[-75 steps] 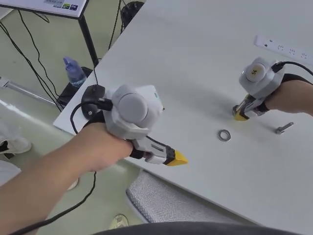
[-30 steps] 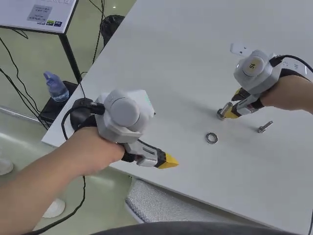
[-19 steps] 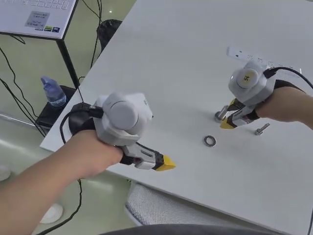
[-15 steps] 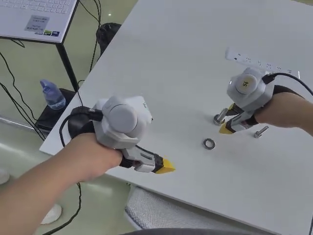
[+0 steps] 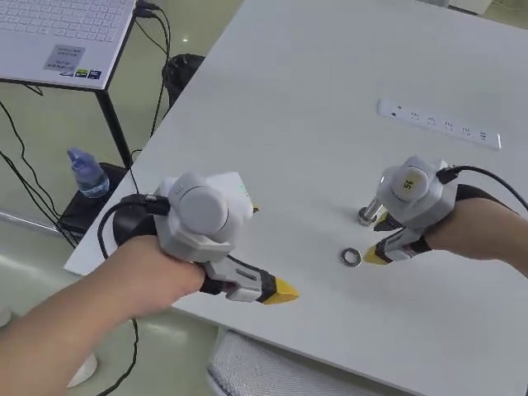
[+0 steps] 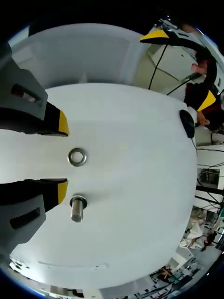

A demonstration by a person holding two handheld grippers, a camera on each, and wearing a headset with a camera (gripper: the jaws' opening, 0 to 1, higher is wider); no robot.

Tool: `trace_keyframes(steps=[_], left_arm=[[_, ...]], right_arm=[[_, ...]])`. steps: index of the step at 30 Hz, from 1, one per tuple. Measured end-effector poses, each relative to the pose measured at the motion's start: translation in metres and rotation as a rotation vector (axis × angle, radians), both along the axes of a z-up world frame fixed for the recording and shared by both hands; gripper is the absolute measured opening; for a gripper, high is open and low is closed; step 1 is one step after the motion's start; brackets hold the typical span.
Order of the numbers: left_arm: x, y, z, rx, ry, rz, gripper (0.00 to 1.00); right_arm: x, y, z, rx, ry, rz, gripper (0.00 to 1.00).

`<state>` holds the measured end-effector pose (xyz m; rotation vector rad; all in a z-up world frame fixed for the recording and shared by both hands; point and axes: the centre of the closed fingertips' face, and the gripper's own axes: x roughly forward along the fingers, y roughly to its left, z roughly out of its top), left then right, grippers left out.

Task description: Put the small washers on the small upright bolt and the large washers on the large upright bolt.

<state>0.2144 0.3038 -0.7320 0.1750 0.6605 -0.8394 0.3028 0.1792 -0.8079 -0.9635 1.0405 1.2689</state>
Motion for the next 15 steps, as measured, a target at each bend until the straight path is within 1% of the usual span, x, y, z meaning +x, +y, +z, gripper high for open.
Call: trace_keyframes(steps=[3,8,9,10,12,14,15], left_arm=[[-0.002,0.000,-0.001,0.010,0.002,-0.002,0.83],[-0.003,-0.001,-0.001,0.000,0.003,-0.003,0.89],[-0.002,-0.002,0.000,-0.001,-0.007,-0.003,0.91],[-0.002,-0.002,0.001,-0.001,-0.009,0.000,0.93],[-0.004,-0.003,0.000,-0.006,0.005,-0.001,0.94],[-0.003,-0.002,0.000,-0.001,-0.001,0.005,0.95],[-0.003,-0.003,0.000,-0.007,0.001,0.006,0.95]], right_arm=[[-0.001,0.001,0.000,0.010,0.007,-0.009,0.38],[-0.002,0.004,-0.002,0.032,0.015,-0.026,0.38],[-0.002,0.005,-0.003,0.036,0.018,-0.029,0.38],[-0.002,0.006,-0.004,0.040,0.019,-0.030,0.38],[-0.001,0.007,-0.007,0.041,0.024,-0.035,0.38],[0.000,0.008,-0.011,0.040,0.022,-0.036,0.38],[0.001,0.008,-0.013,0.038,0.022,-0.039,0.38]])
